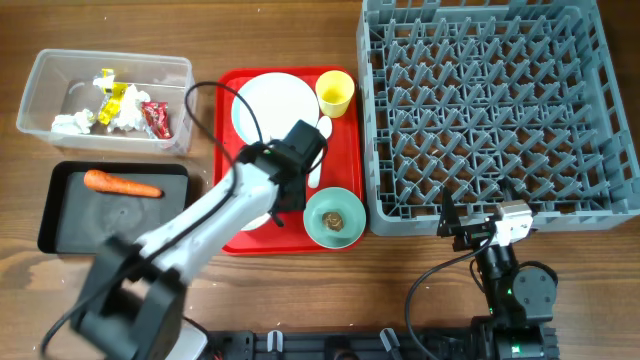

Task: Sort waste into correct bins and load items into the dishwasher rack
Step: 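Carry the rice bowl to the black tray and tip rice out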

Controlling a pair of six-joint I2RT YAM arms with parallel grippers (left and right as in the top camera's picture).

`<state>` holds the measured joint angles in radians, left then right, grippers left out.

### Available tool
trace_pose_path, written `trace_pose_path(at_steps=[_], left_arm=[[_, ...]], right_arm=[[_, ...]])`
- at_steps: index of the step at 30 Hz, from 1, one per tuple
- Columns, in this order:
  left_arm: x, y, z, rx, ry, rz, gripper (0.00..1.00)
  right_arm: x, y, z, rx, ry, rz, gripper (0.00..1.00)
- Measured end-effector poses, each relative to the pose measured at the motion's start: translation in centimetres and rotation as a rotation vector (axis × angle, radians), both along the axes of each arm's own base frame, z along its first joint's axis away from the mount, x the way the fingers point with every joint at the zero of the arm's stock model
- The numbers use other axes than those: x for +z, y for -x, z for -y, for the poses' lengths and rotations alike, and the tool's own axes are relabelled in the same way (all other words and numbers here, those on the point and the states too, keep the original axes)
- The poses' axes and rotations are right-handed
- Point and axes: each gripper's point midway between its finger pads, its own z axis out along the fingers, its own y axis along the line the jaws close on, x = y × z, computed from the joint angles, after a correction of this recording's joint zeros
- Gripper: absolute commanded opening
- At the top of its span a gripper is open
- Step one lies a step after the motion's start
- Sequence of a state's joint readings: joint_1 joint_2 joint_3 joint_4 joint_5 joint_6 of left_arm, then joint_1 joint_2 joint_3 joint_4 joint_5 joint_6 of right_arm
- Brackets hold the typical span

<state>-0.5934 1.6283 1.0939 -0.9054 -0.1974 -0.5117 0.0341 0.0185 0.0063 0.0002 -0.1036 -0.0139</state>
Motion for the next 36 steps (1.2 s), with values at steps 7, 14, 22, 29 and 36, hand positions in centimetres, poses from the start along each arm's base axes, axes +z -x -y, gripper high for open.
trace_pose_path(at_steps=[7, 14, 22, 29, 36], left_arm=[[6.7, -2.5, -6.3, 0.158, 0.088, 0.164, 0.04], [6.9, -2.9, -14.6, 0.294, 0.038, 0.146, 0.04], [7.2, -3.0, -20.3, 0.413, 0.005, 0.172, 0.04], [7.1, -3.1, -20.7, 0.361, 0.052, 0.164, 0.04], [7.9, -2.4, -24.5, 0.396, 0.362, 0.240, 0.04]], right_arm=[[0.0, 0.0, 0.0, 0.000, 0.000, 0.000, 1.00], [0.0, 0.0, 0.0, 0.000, 0.000, -0.001, 1.00], [0.0, 0.0, 0.0, 0.000, 0.000, -0.001, 1.00], [0.0, 0.0, 0.0, 0.000, 0.000, -0.001, 1.00], [-0.1, 0.0, 0.0, 0.000, 0.000, -0.003, 1.00]])
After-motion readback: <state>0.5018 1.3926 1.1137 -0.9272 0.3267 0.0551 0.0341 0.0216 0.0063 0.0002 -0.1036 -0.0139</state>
